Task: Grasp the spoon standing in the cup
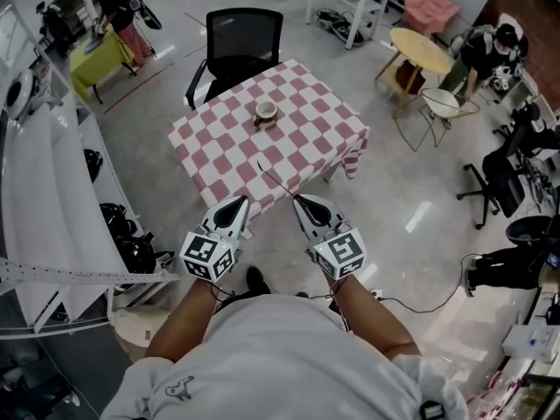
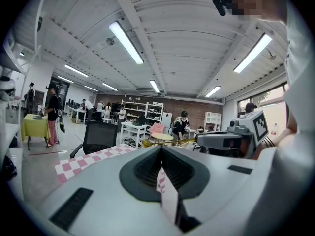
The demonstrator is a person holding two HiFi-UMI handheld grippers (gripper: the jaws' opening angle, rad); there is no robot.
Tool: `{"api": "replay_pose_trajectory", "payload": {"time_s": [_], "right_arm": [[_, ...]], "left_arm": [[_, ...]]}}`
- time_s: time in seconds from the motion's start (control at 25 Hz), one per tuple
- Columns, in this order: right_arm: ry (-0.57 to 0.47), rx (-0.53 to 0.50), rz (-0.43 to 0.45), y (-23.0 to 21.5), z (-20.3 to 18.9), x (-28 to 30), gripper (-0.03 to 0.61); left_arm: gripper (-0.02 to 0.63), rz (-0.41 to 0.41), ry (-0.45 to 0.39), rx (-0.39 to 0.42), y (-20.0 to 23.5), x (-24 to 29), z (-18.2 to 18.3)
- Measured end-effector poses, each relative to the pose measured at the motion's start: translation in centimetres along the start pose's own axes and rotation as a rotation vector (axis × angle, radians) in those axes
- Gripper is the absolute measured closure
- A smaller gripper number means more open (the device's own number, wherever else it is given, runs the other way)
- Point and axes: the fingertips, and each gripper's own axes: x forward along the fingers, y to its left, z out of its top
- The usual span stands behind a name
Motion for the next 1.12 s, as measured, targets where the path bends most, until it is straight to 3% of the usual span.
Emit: {"api": "replay_pose_trajectory", "payload": {"time_s": [0.32, 0.56, 1.12], "right_arm": [[-0.035, -0.046, 0.013, 0.2, 0.8, -7.0, 0.546], [-0.051, -0.027, 0.040, 1.1, 0.8, -11.5, 0.546], [-0.065, -0.011, 0.041, 1.0, 0.9, -15.3, 0.546]], "left_arm": [[0.603, 0.031, -0.073, 0.044, -7.3, -1.5, 0.7], [0.603, 0.028, -0.087, 0.059, -12.3, -2.6, 0.5], [0.603, 0.022, -0.095, 0.071, -16.4, -2.3, 0.4]]}}
